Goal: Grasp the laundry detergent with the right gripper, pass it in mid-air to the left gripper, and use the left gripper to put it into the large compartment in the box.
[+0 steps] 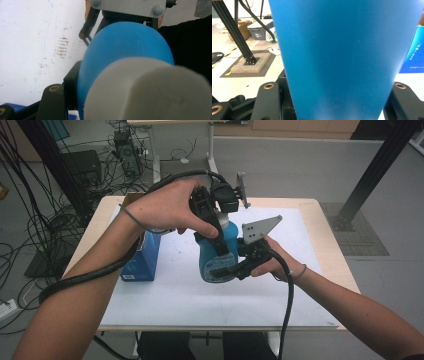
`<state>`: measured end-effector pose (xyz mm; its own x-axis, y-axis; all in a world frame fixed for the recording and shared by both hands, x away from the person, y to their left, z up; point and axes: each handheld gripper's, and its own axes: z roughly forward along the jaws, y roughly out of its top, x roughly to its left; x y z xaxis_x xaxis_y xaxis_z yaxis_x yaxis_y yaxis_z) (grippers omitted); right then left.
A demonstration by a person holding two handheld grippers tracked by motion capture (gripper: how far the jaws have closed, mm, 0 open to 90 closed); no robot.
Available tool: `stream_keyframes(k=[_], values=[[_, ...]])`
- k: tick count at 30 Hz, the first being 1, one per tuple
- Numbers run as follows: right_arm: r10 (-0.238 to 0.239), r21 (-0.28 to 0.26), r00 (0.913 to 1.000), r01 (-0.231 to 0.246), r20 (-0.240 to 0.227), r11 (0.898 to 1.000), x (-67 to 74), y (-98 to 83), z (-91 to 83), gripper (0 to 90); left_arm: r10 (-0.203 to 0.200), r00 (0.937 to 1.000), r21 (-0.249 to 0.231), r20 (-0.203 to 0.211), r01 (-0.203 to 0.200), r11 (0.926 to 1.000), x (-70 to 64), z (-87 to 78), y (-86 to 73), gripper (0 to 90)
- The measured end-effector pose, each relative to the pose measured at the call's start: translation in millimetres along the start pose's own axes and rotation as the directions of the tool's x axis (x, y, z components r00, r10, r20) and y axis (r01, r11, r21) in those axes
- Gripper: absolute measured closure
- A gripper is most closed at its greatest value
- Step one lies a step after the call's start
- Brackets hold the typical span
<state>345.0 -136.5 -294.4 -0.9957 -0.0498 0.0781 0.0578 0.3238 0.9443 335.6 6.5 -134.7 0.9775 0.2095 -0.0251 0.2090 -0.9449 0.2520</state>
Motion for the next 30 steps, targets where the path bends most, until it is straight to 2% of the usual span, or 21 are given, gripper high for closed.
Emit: stream_keyframes(k=[12, 25, 27, 30], values=[[0.004, -0.016, 1.0000, -0.004, 0.004, 1.000, -3.3, -0.9, -0.6, 40.5, -0.011, 0.9998, 0.000, -0.014, 0.011, 0.9999, 2.6, -0.1, 3.2, 37.5], [0.001, -0.044, 0.9998, 0.000, 0.020, 0.999, -4.4, -4.7, -1.5, 39.2, -0.009, 0.9995, 0.025, -0.029, 0.009, 0.9996, 1.6, 0.4, 8.1, 37.9], [0.010, -0.052, 0.9997, -0.009, 0.021, 0.999, -4.7, -5.3, -2.3, 37.1, -0.008, 0.9994, 0.027, -0.033, 0.009, 0.9996, 1.4, 0.1, 9.3, 38.2], [0.033, -0.056, 0.9992, -0.032, 0.023, 0.998, -5.5, -6.3, -3.5, 27.9, -0.010, 0.9991, 0.039, -0.040, 0.012, 0.9992, 2.0, 1.3, 9.8, 38.3]])
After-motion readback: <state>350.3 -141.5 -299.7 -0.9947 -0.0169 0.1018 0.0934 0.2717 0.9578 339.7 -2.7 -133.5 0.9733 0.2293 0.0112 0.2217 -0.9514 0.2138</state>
